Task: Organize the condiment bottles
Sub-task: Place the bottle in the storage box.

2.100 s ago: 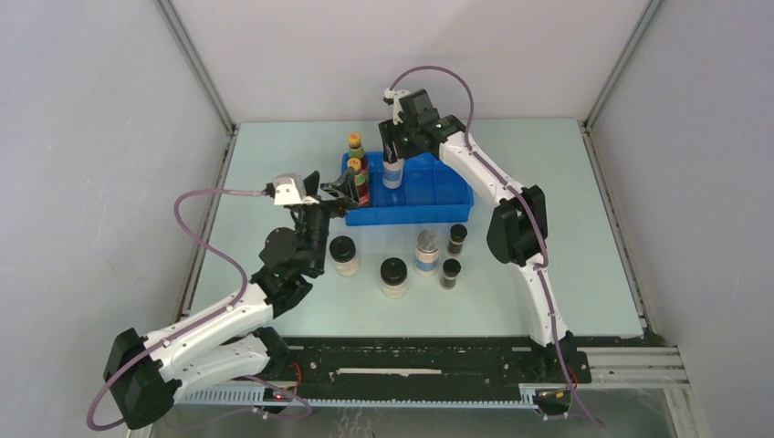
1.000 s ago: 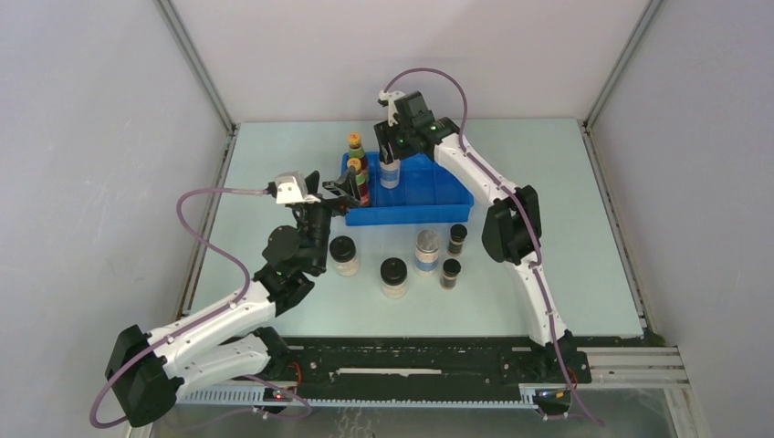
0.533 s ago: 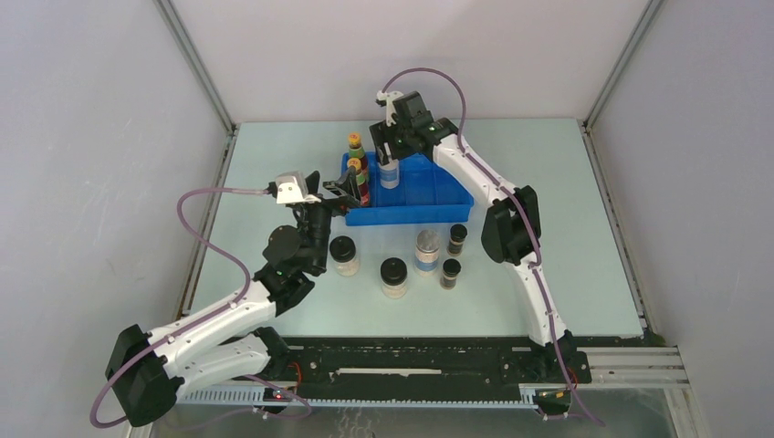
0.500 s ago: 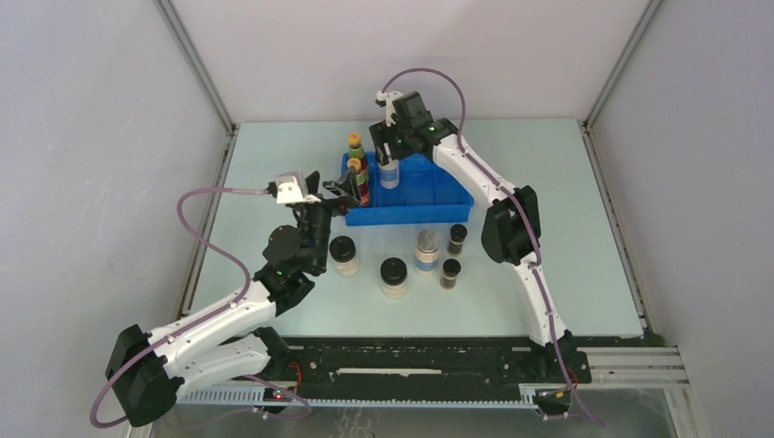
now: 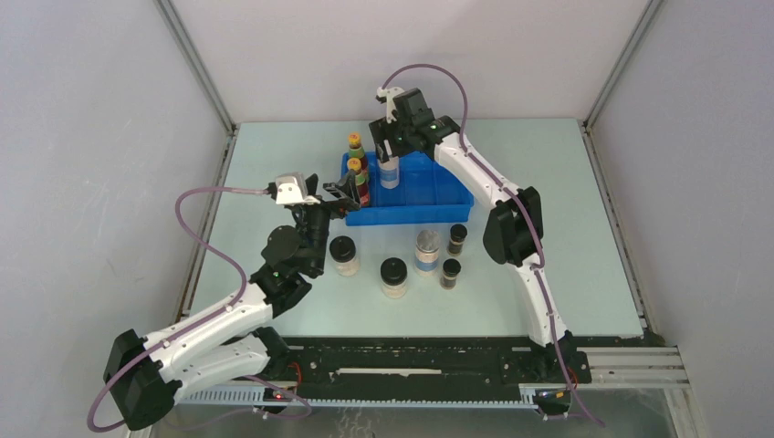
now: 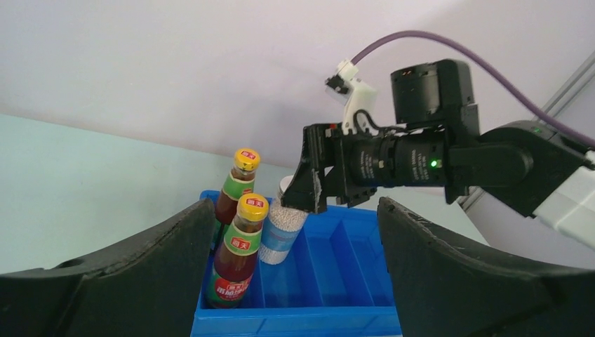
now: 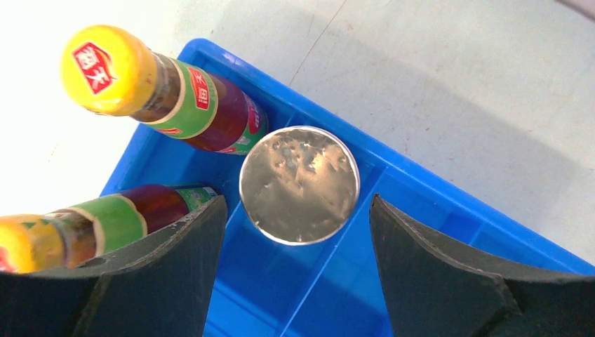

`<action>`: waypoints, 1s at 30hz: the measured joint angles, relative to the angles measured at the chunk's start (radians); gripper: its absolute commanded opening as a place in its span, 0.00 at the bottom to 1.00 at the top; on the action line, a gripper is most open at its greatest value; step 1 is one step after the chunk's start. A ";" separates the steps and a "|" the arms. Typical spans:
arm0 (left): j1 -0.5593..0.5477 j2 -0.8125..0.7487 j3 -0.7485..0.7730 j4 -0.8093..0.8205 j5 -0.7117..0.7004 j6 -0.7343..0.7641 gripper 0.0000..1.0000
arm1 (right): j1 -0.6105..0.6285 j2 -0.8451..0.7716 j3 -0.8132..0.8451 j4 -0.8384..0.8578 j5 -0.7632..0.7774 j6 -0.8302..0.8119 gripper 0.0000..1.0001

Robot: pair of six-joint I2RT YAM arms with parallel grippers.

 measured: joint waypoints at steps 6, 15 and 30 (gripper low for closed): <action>0.000 -0.041 0.000 -0.070 0.007 0.000 0.92 | 0.000 -0.094 -0.048 0.002 0.022 0.003 0.84; 0.000 -0.096 0.001 -0.178 0.015 -0.017 1.00 | 0.006 -0.380 -0.368 0.049 0.091 0.035 0.85; 0.000 -0.106 0.002 -0.307 0.064 -0.106 1.00 | 0.116 -0.923 -0.951 0.069 0.290 0.166 0.90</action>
